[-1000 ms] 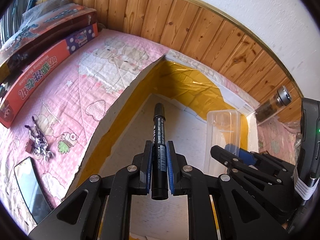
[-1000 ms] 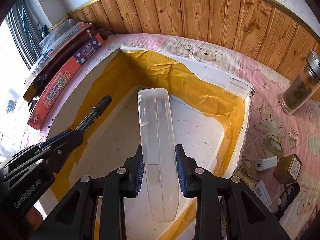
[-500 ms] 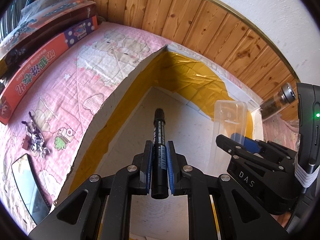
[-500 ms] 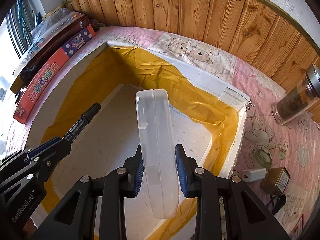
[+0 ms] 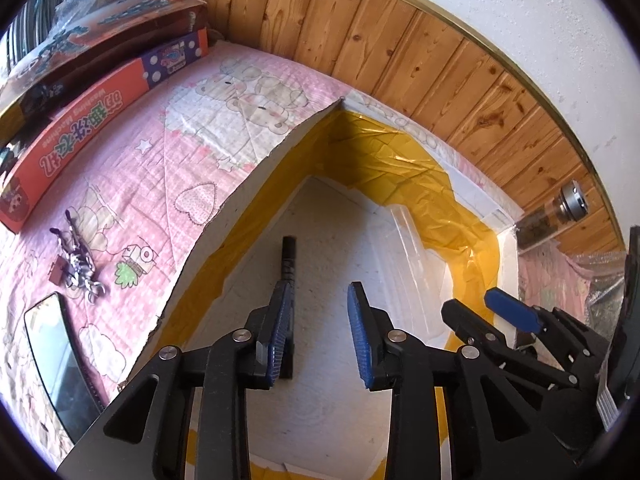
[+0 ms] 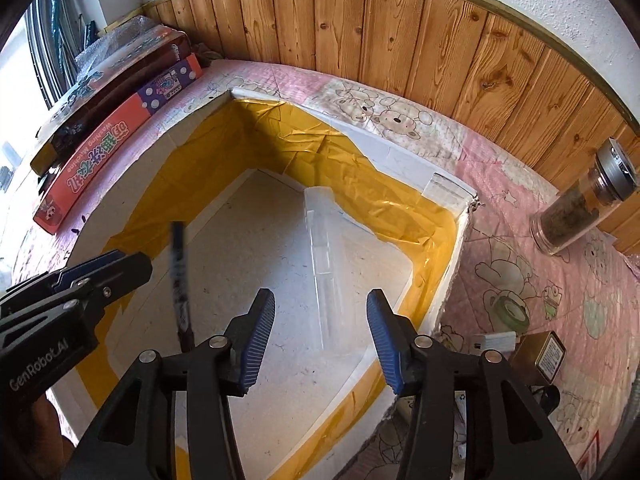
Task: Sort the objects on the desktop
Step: 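Open the right tool to drop the plastic box while the left tool drops the marker inside, then move the right tool to the black glasses and the left tool to the pink stapler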
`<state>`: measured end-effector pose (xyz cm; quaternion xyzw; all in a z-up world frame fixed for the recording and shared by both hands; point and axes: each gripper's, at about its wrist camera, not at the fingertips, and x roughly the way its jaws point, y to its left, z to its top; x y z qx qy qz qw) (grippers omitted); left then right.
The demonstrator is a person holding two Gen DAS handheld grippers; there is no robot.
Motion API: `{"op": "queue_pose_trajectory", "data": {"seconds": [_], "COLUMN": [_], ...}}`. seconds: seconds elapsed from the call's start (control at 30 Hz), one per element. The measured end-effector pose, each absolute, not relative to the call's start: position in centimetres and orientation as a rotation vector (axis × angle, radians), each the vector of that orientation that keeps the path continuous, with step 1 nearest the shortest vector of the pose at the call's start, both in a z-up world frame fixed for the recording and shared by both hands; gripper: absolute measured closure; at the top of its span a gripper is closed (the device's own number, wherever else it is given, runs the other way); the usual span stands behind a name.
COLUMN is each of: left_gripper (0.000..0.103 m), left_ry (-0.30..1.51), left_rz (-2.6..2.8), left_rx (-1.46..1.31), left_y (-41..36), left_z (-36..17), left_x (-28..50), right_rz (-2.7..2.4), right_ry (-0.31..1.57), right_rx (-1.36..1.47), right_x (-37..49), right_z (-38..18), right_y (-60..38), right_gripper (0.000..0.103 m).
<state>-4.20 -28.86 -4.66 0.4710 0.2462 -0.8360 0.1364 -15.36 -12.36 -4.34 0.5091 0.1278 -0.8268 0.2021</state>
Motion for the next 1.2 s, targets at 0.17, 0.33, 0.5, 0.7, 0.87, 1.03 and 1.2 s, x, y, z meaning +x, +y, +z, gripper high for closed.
{"op": "queue_pose_trajectory", "data": {"seconds": [0.17, 0.33, 0.5, 0.7, 0.87, 1.03, 1.2], "left_gripper": [0.068, 0.068, 0.068, 0.068, 0.068, 0.068, 0.068], "left_ry": [0.824, 0.854, 0.832, 0.758, 0.625, 0.524, 0.454], "left_rz": [-2.435, -2.431, -2.453, -2.515, -2.589, -2.697, -2.804], "left_rx": [1.383, 1.342, 1.320, 1.280, 1.190, 1.132, 1.192], "left_y": [-30.0, -30.8, -29.8, -27.0, -24.0, -20.0, -15.0], "left_z": [-4.2, -3.1, -2.0, -0.2, 1.9, 3.4, 3.3], "left_x": [-3.7, -2.4, -1.4, -0.3, 0.7, 1.7, 2.0], "right_rz": [-2.302, -2.282, -2.318, -2.356, -2.391, -2.375, -2.417], "right_ry": [0.332, 0.294, 0.379, 0.442, 0.482, 0.272, -0.113], "right_rx": [1.357, 1.278, 1.179, 1.072, 1.018, 1.035, 1.092], "right_x": [-13.2, -10.4, -7.2, -3.7, -1.7, -0.4, 0.0], "right_z": [-2.8, -1.3, 0.0, 1.6, 2.2, 2.3, 0.3], "right_y": [-10.9, -9.1, -8.6, -7.8, -6.4, -2.2, 6.3], "right_gripper": [0.046, 0.042, 0.042, 0.041, 0.041, 0.040, 0.039]}}
